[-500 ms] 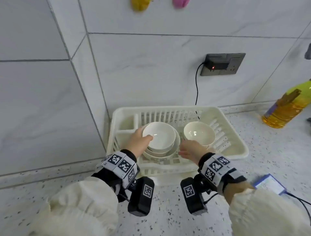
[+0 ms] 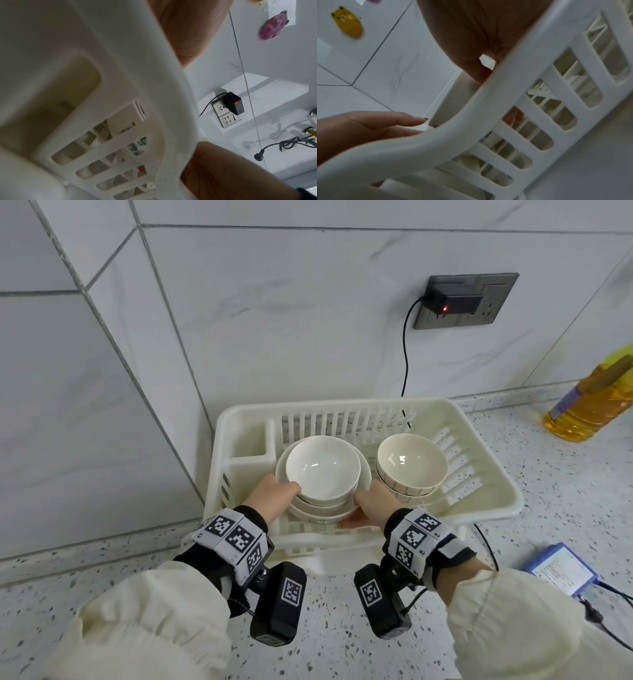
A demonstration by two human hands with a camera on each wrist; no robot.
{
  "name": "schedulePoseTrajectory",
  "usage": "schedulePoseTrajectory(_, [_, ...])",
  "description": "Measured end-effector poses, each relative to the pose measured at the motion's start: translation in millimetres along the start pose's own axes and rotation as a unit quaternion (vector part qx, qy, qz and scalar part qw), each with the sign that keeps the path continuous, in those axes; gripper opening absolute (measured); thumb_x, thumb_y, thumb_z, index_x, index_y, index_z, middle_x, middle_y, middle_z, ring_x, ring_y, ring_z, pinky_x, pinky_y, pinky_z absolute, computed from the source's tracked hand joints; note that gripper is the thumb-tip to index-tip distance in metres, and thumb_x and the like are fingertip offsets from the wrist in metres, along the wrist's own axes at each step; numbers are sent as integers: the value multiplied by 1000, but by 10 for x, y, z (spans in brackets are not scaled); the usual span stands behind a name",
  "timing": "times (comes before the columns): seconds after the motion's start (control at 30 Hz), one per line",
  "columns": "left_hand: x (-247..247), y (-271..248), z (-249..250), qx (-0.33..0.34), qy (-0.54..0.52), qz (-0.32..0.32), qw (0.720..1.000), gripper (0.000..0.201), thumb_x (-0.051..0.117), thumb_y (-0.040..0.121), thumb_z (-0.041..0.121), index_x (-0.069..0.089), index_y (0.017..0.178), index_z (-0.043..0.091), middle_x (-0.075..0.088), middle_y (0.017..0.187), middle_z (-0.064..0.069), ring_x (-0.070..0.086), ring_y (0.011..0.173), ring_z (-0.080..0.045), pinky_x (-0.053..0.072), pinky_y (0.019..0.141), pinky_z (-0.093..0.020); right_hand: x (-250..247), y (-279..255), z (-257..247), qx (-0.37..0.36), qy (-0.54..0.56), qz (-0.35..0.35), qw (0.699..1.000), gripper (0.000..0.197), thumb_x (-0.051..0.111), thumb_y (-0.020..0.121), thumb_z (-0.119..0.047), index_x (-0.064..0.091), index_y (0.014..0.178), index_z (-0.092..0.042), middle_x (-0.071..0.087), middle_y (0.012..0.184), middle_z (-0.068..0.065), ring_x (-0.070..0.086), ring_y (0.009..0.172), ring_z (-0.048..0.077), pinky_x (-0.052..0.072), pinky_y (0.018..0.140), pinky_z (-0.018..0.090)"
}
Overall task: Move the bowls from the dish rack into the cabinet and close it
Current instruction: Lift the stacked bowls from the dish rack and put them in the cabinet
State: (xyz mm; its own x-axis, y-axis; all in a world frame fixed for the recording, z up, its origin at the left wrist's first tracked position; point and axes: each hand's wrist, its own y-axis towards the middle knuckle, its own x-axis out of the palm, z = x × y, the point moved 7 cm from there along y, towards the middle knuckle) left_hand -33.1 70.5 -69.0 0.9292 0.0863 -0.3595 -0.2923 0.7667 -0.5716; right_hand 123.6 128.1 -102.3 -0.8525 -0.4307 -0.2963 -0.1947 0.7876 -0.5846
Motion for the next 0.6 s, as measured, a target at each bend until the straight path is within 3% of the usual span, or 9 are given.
schedulePoseTrajectory(0.03, [-4, -14, 12, 6, -6, 2, 1000, 42, 48, 87, 16, 45, 125, -2, 48, 80, -3, 47, 82, -19, 40, 77, -33, -26, -34, -9, -7, -2, 13, 1000, 15, 39, 91, 2, 49, 101, -4, 60, 79, 12, 62, 65, 22, 57, 53, 22])
schedulePoseTrajectory(0.1, [-12, -72, 73, 31, -24, 10, 999, 40, 48, 89, 15, 44, 126, 2, 51, 92, -3, 48, 91, -19, 42, 84, -32, -75, -110, -63, -35, 4, 35, 999, 24, 38, 91, -4, 54, 108, -3, 68, 92, 19, 68, 75, 33, 61, 66, 35])
schedulePoseTrajectory(0.13, [-20, -113, 114, 47, -35, 15, 998, 42, 48, 89, 15, 41, 129, 5, 51, 99, -3, 48, 96, -18, 41, 85, -30, -92, -161, -99, -46, 20, 39, 998, 26, 37, 91, -6, 53, 111, -5, 68, 96, 20, 69, 73, 34, 61, 68, 44])
schedulePoseTrajectory(0.2, [-42, -223, 212, 83, -56, 26, 995, 48, 49, 89, 18, 36, 134, 8, 48, 108, -2, 48, 99, -17, 42, 87, -30, -147, -316, -185, -54, 63, 38, 996, 20, 38, 91, -8, 51, 107, -8, 67, 88, 20, 67, 52, 28, 60, 64, 46])
schedulePoseTrajectory(0.27, [-49, -379, 310, 117, -82, 31, 989, 52, 49, 90, 21, 32, 137, 10, 48, 110, 0, 51, 97, -17, 47, 91, -34, -236, -472, -260, -61, 85, 38, 994, 18, 38, 90, -5, 50, 103, -6, 66, 88, 26, 64, 54, 32, 59, 72, 50])
schedulePoseTrajectory(0.3, [-47, -465, 353, 133, -96, 32, 986, 52, 49, 90, 22, 31, 137, 12, 48, 111, 1, 53, 94, -15, 49, 92, -36, -281, -557, -290, -67, 94, 37, 993, 20, 37, 90, -4, 49, 106, -5, 65, 93, 30, 63, 58, 34, 59, 74, 51])
schedulePoseTrajectory(0.4, [-19, -771, 452, 165, -140, 29, 976, 49, 50, 90, 23, 33, 136, 17, 51, 111, 2, 55, 83, -4, 54, 88, -39, -394, -850, -305, -88, 115, 39, 989, 37, 34, 89, -1, 45, 124, -5, 64, 106, 36, 65, 65, 36, 61, 63, 38])
schedulePoseTrajectory(0.53, [73, -1222, 420, 177, -129, 20, 975, 58, 53, 87, 35, 30, 139, 24, 49, 132, -1, 55, 111, -20, 54, 89, -46, -512, -1347, -159, -113, 126, 46, 985, 42, 34, 87, 0, 46, 127, -2, 64, 105, 38, 67, 68, 39, 61, 61, 37])
schedulePoseTrajectory(0.6, [166, -1483, 331, 177, -120, 12, 977, 58, 52, 86, 37, 30, 139, 25, 48, 132, -3, 54, 113, -24, 57, 84, -45, -560, -1656, -13, -118, 127, 51, 984, 43, 32, 86, 3, 46, 126, 0, 64, 100, 39, 67, 63, 37, 61, 60, 37])
